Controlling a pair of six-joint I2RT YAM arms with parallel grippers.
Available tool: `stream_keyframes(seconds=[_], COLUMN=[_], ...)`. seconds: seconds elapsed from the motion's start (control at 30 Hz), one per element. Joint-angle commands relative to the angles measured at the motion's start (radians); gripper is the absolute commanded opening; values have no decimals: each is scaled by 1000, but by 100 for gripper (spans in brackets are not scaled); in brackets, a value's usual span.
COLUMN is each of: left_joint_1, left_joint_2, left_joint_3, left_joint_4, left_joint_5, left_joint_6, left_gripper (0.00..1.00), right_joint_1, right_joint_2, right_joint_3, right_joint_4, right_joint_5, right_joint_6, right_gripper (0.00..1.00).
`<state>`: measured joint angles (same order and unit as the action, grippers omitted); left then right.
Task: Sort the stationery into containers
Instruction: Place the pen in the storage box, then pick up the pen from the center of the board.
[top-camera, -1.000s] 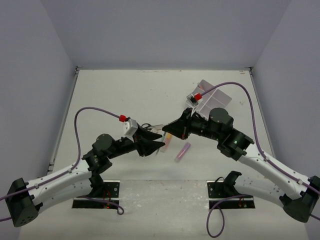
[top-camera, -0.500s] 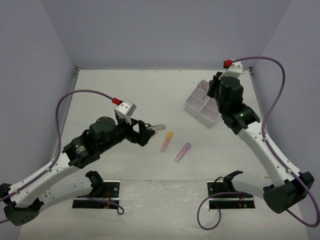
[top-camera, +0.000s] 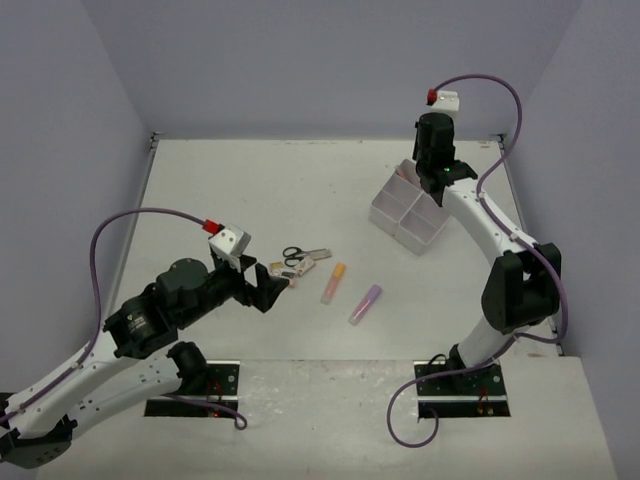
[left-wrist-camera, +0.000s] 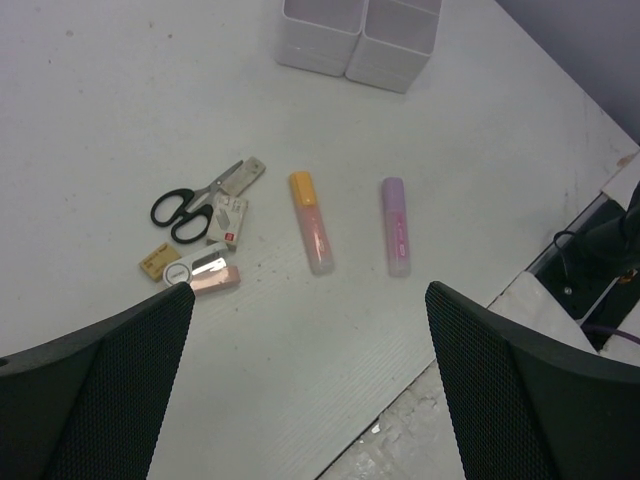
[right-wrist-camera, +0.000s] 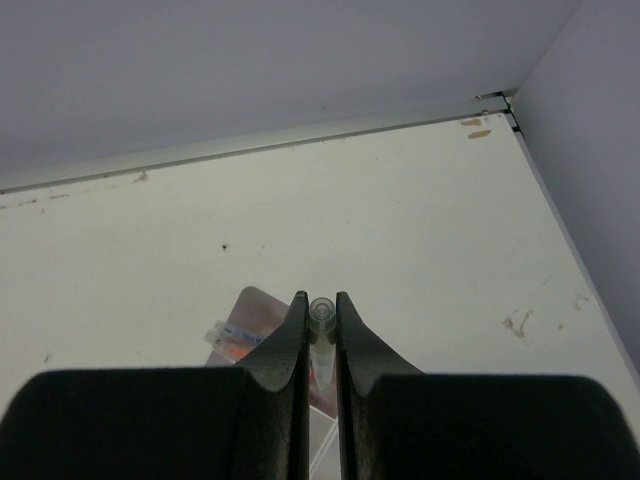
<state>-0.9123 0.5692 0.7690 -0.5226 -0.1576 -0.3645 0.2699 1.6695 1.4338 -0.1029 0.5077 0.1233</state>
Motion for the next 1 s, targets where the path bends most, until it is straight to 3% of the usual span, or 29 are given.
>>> stream_keyframes(seconds=[0.0,0.13,0.2,0.33,0.43,0.5,0.63,0.8,0.97], left_joint_1=[-2,-2,-1,0,0,0,0,0,-10], left_joint_2=[10,44,44,46,44,51,101,259,572], left_joint_3=[-44,-54,-56,-61,-64,-66,-57,-26,42], left_joint_4=[65,75,77,79,81,82,64,69,153], left_joint_5=[29,64,63,59,56,53,-6,-51,28], left_joint_6=[35,41,40,40,38,38,15,-99,-108], left_gripper=[100,100,100,100,100,100,100,100,97], right_joint_1=[2,2,2,2,3,15,68,140,142], right_joint_2=[13,53,49,23,0,-30,-126,-268,-451], right_joint_3=[-5,2,-15,-56,-73,-82,-35,-48,-185], right_joint_4=[133,140,138,149,138,128,-12,-188,-241], right_joint_5=[-40,-67,-90,-107,-116,-129,-155,-175,-352], right_joint_6=[-28,-46,-26,3,21,32,78,168,195], right_gripper=[0,0,6,26,53,65,75,99,99])
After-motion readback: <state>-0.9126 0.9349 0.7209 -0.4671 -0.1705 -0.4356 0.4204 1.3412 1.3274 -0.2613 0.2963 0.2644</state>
